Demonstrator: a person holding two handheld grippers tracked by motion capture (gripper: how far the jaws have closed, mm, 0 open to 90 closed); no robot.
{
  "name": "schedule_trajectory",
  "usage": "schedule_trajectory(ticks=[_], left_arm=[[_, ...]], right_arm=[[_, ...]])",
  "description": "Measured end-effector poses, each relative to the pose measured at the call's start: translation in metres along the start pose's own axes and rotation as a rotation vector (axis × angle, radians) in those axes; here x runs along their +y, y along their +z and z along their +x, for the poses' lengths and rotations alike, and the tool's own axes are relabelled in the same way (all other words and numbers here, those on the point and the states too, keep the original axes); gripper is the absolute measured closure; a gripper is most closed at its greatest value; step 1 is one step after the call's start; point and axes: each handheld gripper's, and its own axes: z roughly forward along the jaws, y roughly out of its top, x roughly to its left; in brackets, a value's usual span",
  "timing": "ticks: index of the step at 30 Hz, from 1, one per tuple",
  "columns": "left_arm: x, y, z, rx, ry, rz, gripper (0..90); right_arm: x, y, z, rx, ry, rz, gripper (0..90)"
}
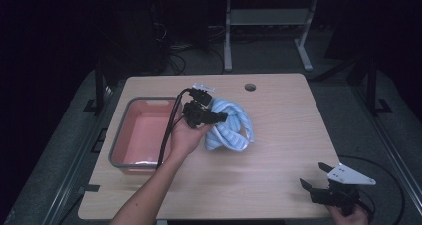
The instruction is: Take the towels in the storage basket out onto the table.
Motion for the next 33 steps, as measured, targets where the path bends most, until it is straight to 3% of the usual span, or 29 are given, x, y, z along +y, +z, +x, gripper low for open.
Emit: schedule_trajectory(ticks=[26,33], left_arm=[[0.013,0.067,-0.003,-0.049,-0.013,0.035,72.8],[0.011,0.082,-0.006,-0.034,-0.017,0.048,72.4]], right_arm=[[-0.002,0.002,-0.001,0.014,0.012,0.001,14.9],[-0.002,0.001,-0.002,0.016,0.016,-0.007,14.9]])
